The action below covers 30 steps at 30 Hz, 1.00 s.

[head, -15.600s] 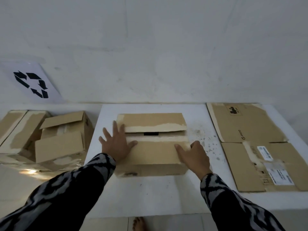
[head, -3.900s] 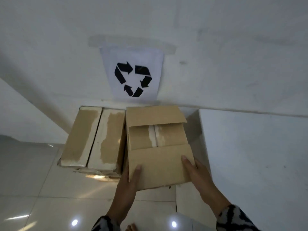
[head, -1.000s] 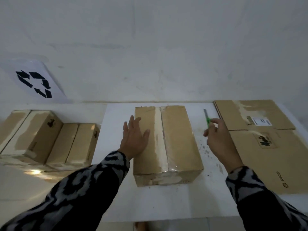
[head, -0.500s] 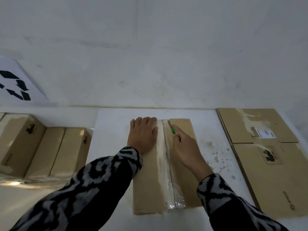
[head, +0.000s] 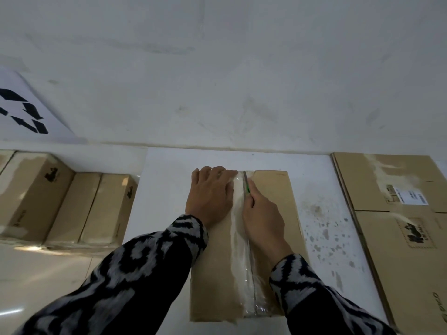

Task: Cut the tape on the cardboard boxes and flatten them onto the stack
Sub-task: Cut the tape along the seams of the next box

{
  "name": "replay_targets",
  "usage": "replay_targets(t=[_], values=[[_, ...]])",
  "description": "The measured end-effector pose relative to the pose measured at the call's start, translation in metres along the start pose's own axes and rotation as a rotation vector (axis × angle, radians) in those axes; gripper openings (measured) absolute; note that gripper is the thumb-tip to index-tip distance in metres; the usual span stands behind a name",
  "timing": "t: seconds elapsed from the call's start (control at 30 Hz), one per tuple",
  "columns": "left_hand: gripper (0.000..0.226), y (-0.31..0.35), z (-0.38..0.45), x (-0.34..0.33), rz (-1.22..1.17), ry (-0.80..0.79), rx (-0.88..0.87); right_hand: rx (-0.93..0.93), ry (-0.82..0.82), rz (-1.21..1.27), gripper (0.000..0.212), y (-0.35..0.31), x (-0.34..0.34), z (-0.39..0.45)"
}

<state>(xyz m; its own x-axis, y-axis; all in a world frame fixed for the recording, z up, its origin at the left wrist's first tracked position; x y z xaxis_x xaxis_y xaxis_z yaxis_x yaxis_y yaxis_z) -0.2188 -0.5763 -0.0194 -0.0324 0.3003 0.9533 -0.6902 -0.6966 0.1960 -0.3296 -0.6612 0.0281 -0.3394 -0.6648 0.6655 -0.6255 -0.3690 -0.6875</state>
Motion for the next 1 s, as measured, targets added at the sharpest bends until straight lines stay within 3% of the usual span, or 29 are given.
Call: replay_targets(t=[1.0], values=[[0.036,-0.001,-0.001,-0.002,-0.010,-0.011,0.014,-0.001,-0.059,-0.195,0.063,-0.017,-0.005,-0.006]])
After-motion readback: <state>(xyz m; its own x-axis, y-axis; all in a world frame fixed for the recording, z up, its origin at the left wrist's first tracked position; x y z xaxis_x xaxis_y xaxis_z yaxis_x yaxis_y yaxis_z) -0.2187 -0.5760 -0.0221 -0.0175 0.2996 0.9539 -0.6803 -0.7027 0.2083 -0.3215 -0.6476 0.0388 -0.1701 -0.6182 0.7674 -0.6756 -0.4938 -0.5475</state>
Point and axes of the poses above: each hand's wrist, its own z-axis towards the middle knuckle, its own x-axis out of the back of the hand, y = z × x, the point moved 1 cm from there along z, towards the middle knuckle, and after that the axes turned 8 degrees about z, right-handed, at the moved point
